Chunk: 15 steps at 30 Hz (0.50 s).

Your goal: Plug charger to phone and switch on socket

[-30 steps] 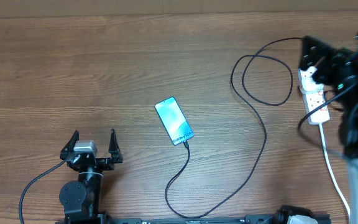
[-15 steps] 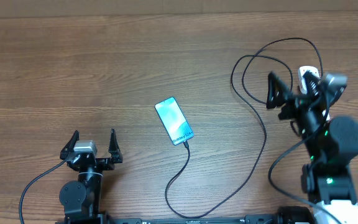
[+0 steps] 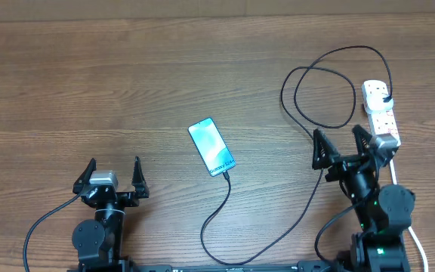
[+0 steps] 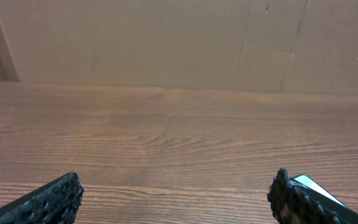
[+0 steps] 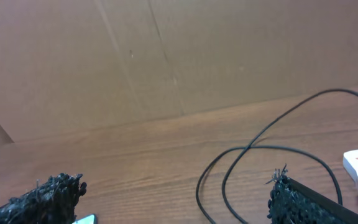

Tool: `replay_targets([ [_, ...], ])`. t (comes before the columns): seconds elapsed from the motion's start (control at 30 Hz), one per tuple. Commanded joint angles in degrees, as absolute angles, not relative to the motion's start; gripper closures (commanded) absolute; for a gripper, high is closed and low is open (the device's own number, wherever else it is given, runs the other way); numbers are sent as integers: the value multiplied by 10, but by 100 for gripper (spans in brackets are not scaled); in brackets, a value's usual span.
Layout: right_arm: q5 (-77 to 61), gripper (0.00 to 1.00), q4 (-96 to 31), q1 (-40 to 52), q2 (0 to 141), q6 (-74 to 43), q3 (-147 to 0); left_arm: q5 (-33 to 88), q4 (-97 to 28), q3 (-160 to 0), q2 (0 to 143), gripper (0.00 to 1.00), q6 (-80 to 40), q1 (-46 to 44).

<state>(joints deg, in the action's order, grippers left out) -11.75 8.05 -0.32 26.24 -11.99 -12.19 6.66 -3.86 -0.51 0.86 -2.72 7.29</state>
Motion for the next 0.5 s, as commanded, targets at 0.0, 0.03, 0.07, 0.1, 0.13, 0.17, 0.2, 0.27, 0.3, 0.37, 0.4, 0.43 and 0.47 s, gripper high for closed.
replay_targets([
  [0.0,-111,0,85,1,226,-122,-95,64,-40,-3,2,0,-13,77],
  [0.03,-108,0,85,1,215,-122,-86,64,-40,-3,2,0,-13,77],
  [0.07,-105,0,84,1,206,-122,-79,64,-40,-3,2,0,-13,77],
  [0.1,-104,0,84,1,196,-122,-72,64,-40,-3,2,0,-13,77],
  [0.13,-101,0,83,1,186,-122,-65,64,-40,-3,2,0,-13,77],
  [0.17,-100,0,83,1,179,-122,-59,64,-40,-3,2,0,-13,77],
  [0.2,-98,0,83,1,171,-122,-53,64,-40,-3,2,0,-13,77],
  [0.27,-98,0,83,1,163,-122,-43,64,-40,-3,2,0,-13,77],
  [0.3,-98,0,83,1,161,-122,-39,64,-40,-3,2,0,-13,77],
  [0.37,-98,0,83,1,161,-122,-36,64,-40,-3,2,0,-13,77],
  [0.4,-98,0,82,1,161,-122,-35,64,-40,-3,2,0,-13,77],
  [0.43,-97,0,83,1,161,-122,-34,64,-40,-3,2,0,-13,77],
  [0.47,-94,0,83,1,161,-122,-34,64,-40,-3,2,0,-13,77],
])
